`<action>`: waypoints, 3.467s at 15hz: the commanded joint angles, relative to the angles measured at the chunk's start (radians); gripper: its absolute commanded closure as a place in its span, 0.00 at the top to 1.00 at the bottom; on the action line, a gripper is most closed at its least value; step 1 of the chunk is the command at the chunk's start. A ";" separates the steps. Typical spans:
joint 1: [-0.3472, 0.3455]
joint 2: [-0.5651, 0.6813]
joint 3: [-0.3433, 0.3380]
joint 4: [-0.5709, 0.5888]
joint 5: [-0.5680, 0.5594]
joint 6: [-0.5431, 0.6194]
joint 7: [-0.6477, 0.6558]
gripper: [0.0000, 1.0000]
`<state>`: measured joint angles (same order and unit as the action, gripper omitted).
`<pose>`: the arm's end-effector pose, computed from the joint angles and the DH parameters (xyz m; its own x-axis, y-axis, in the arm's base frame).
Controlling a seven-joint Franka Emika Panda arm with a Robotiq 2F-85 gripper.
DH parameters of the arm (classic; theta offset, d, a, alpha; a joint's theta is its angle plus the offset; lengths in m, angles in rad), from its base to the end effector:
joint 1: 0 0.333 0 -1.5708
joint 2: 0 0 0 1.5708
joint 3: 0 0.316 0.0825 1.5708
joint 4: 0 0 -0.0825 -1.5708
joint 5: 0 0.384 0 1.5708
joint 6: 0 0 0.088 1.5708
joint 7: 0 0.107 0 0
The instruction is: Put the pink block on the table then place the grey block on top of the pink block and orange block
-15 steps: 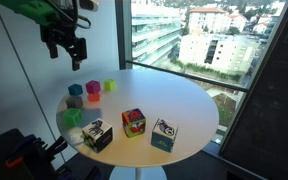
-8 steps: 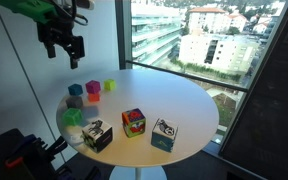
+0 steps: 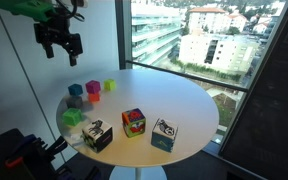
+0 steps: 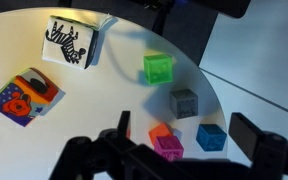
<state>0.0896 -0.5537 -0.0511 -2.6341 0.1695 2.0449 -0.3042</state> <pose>0.3633 0.0237 0.4205 0.9638 0.2663 0.0102 0.2638 -0.9479 -0.1788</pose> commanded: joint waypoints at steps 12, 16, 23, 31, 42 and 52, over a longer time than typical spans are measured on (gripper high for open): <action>0.008 0.061 0.063 -0.084 -0.111 0.211 0.042 1.00; 0.009 0.056 0.054 -0.089 -0.098 0.209 0.052 1.00; 0.014 0.066 0.048 -0.091 -0.101 0.201 0.034 1.00; 0.027 0.164 0.077 -0.090 -0.105 0.303 0.068 1.00; 0.033 0.375 0.118 0.037 -0.093 0.405 0.176 1.00; 0.034 0.541 0.157 0.200 -0.096 0.406 0.255 1.00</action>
<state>0.1197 -0.0622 0.0936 -2.4858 0.0743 2.4499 -0.0837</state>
